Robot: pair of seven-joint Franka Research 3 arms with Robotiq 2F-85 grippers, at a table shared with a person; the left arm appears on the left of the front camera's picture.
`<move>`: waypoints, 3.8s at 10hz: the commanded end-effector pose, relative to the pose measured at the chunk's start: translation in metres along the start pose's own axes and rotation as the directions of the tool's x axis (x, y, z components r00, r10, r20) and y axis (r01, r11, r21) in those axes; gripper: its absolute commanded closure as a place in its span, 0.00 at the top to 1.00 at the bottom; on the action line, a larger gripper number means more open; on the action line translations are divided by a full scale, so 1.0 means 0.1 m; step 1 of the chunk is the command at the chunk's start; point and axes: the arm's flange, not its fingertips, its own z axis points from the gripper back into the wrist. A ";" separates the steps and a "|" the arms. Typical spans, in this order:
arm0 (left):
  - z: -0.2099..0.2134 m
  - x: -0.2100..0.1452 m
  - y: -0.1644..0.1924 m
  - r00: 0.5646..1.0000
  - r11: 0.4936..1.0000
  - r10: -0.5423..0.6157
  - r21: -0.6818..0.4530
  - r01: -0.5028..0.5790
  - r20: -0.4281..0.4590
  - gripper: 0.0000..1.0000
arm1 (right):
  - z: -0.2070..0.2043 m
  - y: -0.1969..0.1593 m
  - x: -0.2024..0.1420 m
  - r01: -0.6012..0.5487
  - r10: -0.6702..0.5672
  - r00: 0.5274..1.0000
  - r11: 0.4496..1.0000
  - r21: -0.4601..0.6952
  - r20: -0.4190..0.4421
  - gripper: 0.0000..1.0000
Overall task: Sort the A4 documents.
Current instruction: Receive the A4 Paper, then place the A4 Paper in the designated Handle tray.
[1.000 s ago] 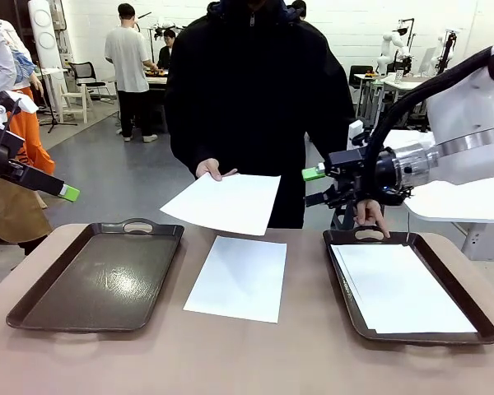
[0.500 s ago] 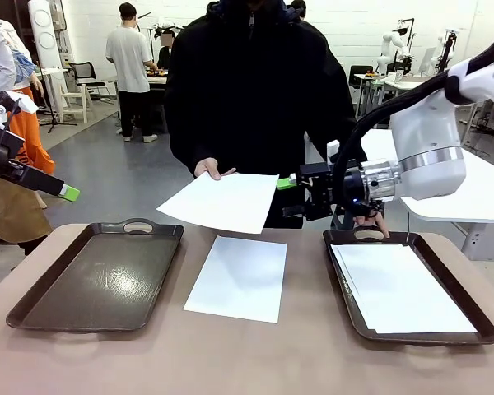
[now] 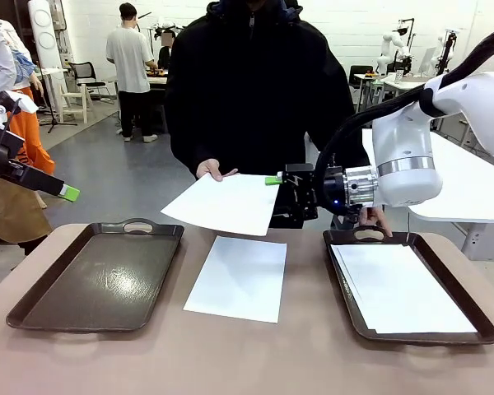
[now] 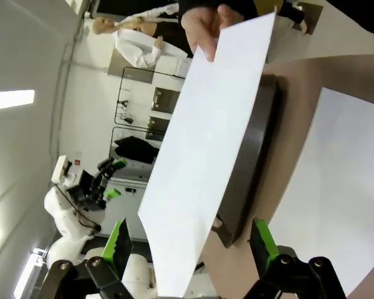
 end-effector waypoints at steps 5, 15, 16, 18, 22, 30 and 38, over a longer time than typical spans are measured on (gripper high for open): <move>-0.02 -0.01 0.02 1.000 1.000 0.004 -0.006 -0.004 0.009 1.00 | -0.31 -0.04 -0.04 0.093 -0.094 0.994 0.995 0.021 0.057 1.00; -0.02 -0.01 0.02 1.000 1.000 0.004 -0.006 -0.004 0.009 1.00 | -0.18 -0.08 0.02 0.053 -0.057 0.998 0.994 0.092 0.033 0.45; -0.02 -0.01 0.02 1.000 1.000 0.004 -0.006 -0.004 0.009 1.00 | -0.18 -0.07 0.02 0.051 -0.054 0.998 0.994 0.096 0.030 0.33; -0.02 -0.01 0.02 1.000 1.000 0.004 -0.006 -0.004 0.009 1.00 | -0.16 -0.08 0.02 0.054 -0.056 0.998 0.994 0.098 0.020 0.16; -0.02 -0.01 0.02 1.000 1.000 0.004 -0.006 -0.004 0.009 1.00 | -0.15 -0.09 0.02 0.045 -0.046 0.999 0.993 0.105 0.001 0.00; -0.02 -0.01 0.02 1.000 1.000 0.004 -0.006 -0.004 0.009 1.00 | -0.14 -0.04 -0.02 0.062 -0.061 0.998 0.994 0.089 -0.005 0.00; -0.02 -0.01 0.02 1.000 1.000 0.004 -0.006 -0.004 0.009 1.00 | -0.13 -0.04 -0.02 0.053 -0.052 0.999 0.994 0.095 -0.008 0.01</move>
